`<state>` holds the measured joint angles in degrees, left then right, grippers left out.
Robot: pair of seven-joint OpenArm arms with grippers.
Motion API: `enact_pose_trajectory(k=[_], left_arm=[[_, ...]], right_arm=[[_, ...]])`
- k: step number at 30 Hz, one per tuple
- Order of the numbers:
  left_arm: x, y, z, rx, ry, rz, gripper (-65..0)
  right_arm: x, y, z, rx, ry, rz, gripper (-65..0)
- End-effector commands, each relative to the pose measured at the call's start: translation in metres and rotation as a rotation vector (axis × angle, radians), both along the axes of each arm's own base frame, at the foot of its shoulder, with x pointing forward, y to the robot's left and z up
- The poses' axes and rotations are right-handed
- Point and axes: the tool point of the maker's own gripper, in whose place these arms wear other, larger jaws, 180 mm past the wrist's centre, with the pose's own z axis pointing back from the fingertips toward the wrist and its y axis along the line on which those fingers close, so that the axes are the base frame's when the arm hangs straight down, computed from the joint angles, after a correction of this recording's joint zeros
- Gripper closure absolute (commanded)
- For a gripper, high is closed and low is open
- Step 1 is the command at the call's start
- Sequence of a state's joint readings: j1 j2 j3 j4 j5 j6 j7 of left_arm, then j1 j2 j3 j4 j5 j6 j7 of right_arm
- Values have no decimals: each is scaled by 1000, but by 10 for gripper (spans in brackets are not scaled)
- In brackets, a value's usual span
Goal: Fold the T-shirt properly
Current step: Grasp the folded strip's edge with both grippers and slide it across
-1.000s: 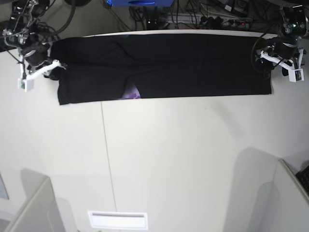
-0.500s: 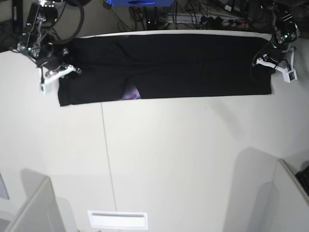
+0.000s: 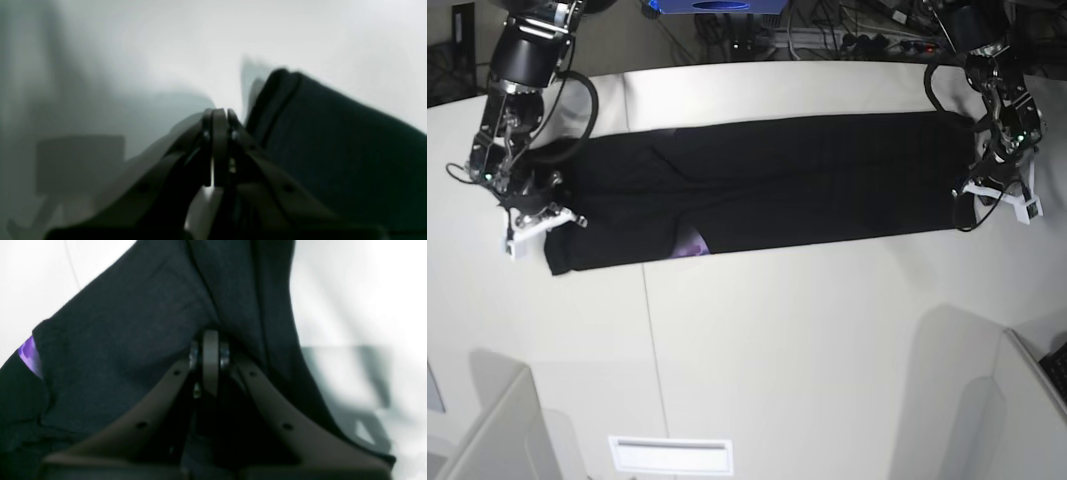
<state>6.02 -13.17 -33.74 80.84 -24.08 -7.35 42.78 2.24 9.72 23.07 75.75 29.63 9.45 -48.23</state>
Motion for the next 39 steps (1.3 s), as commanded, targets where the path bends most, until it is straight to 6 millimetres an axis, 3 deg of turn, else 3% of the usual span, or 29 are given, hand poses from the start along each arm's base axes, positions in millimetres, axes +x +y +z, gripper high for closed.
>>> enact_pose_trajectory(k=[1, 3, 5, 9, 12, 20, 25, 27, 28, 33, 39], left_arm=[[14, 6, 21, 20, -39, -8, 0], [22, 2, 39, 29, -53, -31, 0], [29, -2, 66, 72, -106, -60, 0], [25, -21, 110, 139, -174, -132, 0], [12, -42, 117, 68, -201, -183, 0], [-48, -29, 116, -192, -260, -63, 0], [-67, -31, 105, -226, -220, -51, -397], [-72, -23, 94, -203, -179, -29, -504], [-76, -18, 86, -197, -156, -13, -523], [-75, -13, 62, -208, -124, -53, -525], [-69, -11, 34, -159, -45, -111, -525]], right_arm=[[1, -6, 7, -29, 11, 6, 0], [6, -2, 26, -43, -25, 30, 0], [7, 15, 43, -35, -65, 59, 0], [1, 36, 77, -54, -146, 95, 0], [-5, 46, 92, -59, -186, 106, 0], [-18, 50, 90, -60, -177, 110, 0], [-19, 51, 89, -59, -172, 111, 0], [-18, 61, 87, -53, -171, 143, 0], [-18, 68, 87, -52, -170, 168, 0], [-23, 87, 81, -39, -160, 226, 0], [-24, 91, 80, -30, -154, 231, 0]])
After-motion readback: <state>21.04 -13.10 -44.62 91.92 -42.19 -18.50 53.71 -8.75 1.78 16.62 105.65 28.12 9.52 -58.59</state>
